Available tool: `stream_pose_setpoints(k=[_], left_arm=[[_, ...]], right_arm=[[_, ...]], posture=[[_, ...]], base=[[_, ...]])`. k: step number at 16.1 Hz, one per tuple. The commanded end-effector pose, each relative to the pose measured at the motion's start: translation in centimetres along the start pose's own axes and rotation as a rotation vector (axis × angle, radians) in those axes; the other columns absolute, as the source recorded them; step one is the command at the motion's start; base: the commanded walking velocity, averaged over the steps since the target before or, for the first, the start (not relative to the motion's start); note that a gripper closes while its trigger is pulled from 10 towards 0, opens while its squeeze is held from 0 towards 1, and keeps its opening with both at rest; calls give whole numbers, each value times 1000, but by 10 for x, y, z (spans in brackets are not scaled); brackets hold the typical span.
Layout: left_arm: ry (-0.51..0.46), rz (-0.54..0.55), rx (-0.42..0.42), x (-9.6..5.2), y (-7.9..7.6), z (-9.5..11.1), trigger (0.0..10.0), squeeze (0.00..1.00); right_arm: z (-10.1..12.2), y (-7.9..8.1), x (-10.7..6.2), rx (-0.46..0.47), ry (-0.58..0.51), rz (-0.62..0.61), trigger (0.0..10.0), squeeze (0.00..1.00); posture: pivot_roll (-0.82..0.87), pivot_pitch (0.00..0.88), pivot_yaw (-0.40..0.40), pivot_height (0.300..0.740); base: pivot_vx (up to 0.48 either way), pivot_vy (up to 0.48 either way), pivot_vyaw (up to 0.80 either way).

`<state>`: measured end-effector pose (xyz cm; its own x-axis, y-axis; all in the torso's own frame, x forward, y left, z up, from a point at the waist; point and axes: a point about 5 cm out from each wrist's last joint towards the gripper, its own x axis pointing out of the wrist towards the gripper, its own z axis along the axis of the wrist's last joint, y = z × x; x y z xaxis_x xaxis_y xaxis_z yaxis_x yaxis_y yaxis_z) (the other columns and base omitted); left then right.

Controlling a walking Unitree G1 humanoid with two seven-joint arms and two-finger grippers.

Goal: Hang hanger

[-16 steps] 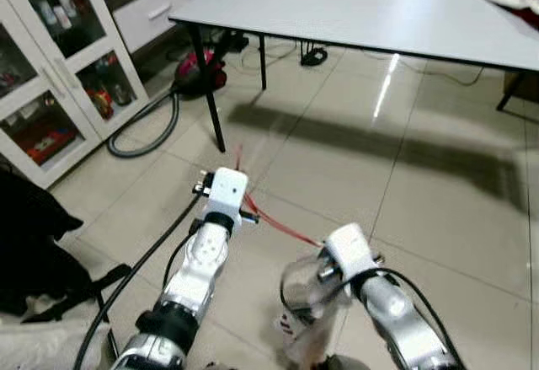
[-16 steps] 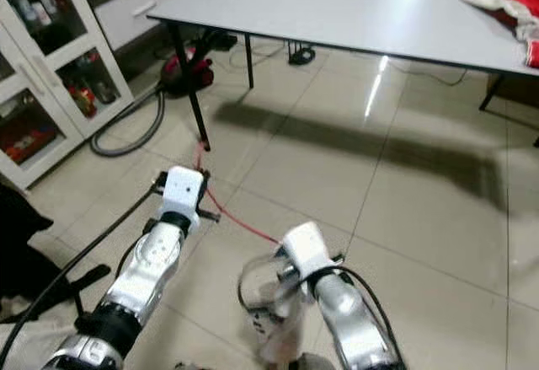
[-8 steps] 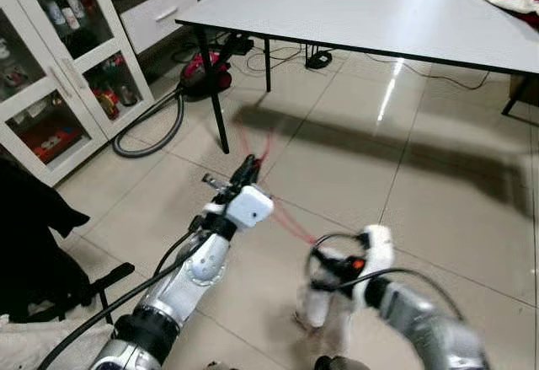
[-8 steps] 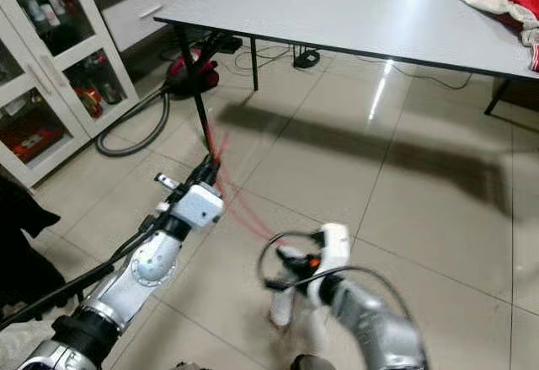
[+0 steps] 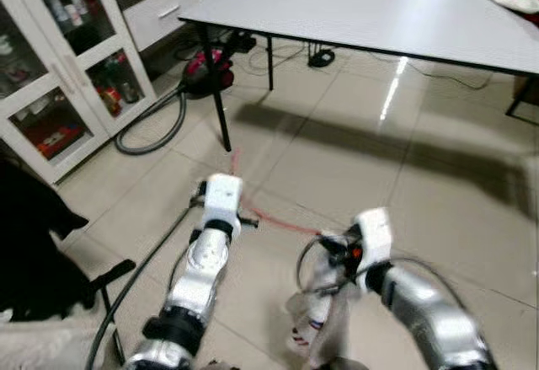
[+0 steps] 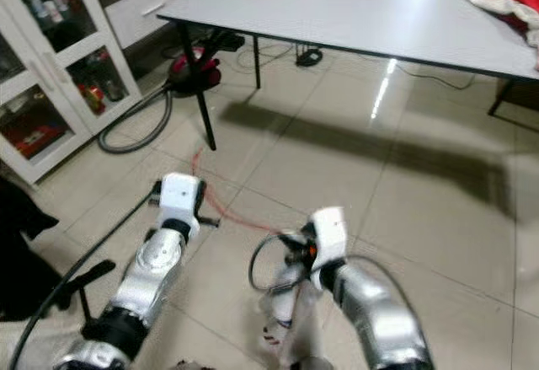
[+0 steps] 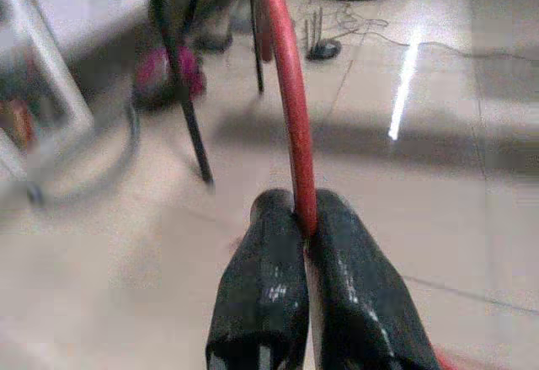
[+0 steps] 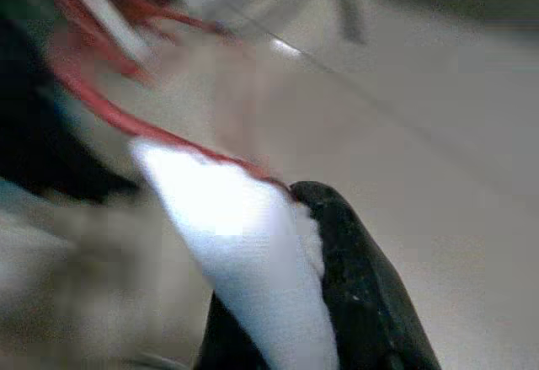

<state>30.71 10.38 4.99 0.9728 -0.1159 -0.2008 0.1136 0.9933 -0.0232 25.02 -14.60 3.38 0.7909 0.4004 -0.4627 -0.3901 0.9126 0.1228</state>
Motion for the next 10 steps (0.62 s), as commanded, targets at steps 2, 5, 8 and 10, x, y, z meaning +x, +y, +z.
stream_pose_setpoints(k=[2, 5, 8, 10], left_arm=[[42, 5, -175, 3, 4, 4, 10000, 0], [-51, -45, -173, 7, -1, 32, 10000, 0], [-169, -116, -48, -1, 0, 59, 10000, 0], [-156, -89, -22, -10, 10, 54, 10000, 0]], right_arm=[[19, -10, 1, -123, -125, -189, 0, 0], [30, -8, -2, -361, -248, -298, 0, 0], [36, -7, -12, -414, -358, -378, 0, 0], [31, -11, -12, -262, -345, -369, 0, 0]], posture=[[-152, 82, 63, 740], [-146, 77, 58, 740], [-147, 66, 59, 740], [-146, 66, 62, 740]], base=[[0, 0, 0], [0, 0, 0], [0, 0, 0], [0, 0, 0]])
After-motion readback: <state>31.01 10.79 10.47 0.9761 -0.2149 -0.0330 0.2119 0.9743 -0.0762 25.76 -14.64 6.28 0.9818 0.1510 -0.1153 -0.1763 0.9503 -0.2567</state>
